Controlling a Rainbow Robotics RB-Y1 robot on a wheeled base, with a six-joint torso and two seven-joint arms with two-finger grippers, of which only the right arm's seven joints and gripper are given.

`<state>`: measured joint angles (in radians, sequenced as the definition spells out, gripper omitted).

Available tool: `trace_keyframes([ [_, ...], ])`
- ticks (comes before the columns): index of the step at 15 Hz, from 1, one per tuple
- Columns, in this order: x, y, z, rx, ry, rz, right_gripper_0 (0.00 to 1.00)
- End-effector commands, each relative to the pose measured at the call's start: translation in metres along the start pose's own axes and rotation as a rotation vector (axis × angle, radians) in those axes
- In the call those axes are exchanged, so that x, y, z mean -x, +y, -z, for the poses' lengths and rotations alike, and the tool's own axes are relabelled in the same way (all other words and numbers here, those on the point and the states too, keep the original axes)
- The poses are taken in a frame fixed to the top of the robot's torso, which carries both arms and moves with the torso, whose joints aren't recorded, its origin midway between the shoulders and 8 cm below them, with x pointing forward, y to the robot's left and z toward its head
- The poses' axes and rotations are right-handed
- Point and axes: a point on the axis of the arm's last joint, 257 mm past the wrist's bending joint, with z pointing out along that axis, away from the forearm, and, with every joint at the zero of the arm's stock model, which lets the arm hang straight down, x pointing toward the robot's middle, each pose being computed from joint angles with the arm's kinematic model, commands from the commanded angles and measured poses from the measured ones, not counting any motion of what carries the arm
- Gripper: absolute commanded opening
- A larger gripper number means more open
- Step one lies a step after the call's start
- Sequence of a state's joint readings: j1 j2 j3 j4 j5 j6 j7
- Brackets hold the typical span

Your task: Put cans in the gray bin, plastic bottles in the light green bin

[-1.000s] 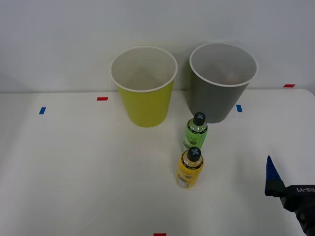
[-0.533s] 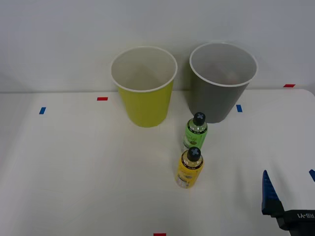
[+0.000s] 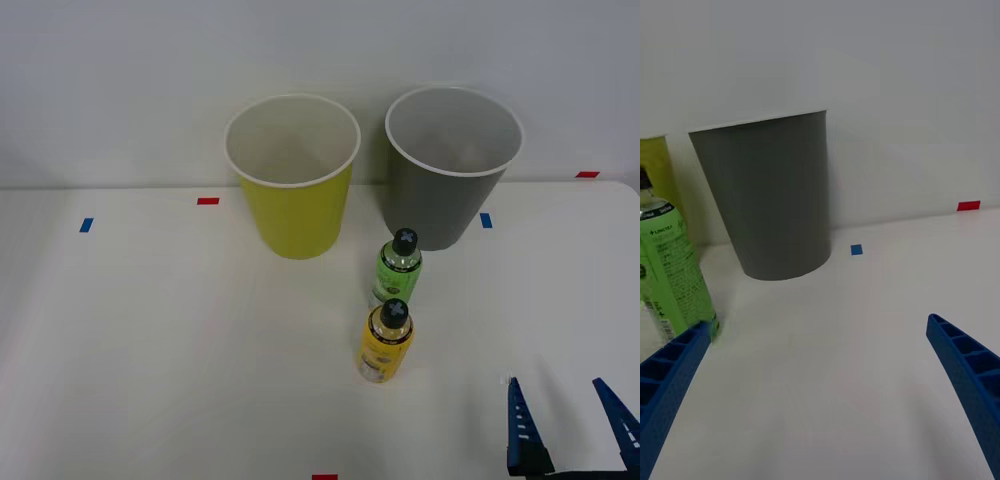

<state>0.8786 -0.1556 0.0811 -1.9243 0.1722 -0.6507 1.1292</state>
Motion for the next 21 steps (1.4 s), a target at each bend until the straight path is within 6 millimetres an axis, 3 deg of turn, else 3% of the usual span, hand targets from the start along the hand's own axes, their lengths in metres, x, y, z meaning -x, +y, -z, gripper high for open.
trace_keyframes([
  [1,-0.006,-0.001,-0.002,0.056,0.039,0.0,1.0],
  [11,-0.039,0.012,0.005,0.096,0.124,-0.059,1.0],
  [16,-0.046,0.021,0.015,0.124,0.1,-0.133,1.0],
  [21,-0.046,0.027,0.023,0.174,0.078,-0.087,1.0],
])
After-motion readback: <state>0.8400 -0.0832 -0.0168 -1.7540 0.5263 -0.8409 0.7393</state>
